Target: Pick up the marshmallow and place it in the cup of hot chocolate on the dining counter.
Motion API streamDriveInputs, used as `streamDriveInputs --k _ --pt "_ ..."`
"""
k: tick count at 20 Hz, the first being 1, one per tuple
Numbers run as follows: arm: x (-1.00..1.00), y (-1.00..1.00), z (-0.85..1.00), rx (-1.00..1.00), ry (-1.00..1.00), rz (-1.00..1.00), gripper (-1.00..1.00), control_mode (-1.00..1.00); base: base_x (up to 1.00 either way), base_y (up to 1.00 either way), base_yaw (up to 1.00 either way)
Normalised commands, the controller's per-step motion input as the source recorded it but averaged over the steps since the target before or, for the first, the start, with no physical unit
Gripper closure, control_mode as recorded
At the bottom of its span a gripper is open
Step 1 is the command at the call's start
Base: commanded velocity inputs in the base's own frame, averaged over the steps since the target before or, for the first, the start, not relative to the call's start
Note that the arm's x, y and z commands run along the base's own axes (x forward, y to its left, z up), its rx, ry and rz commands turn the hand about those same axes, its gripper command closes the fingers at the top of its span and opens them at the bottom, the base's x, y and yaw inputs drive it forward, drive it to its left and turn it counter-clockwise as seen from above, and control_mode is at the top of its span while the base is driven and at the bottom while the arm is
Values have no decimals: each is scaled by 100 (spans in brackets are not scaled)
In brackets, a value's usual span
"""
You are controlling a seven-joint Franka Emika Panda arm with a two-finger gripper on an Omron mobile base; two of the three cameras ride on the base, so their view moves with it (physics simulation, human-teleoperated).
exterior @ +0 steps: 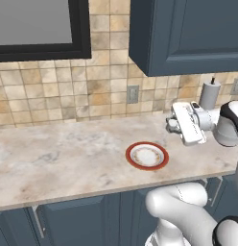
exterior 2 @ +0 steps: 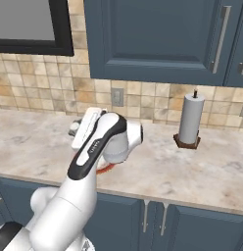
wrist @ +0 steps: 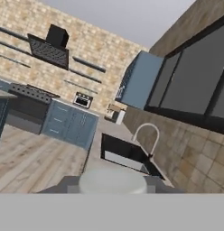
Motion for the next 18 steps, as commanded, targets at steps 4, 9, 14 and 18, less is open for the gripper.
streamDriveInputs --k 4,9,14,18 --pt "-35 1 63 0 -13 11 100 -100 0 0 0" --pt "-19 12 24 0 -5 5 100 100 -5 0 1" --pt "0 0 0 0 0 0 100 100 -41 0 1" --pt "0 0 0 0 0 0 100 100 -98 24 -8"
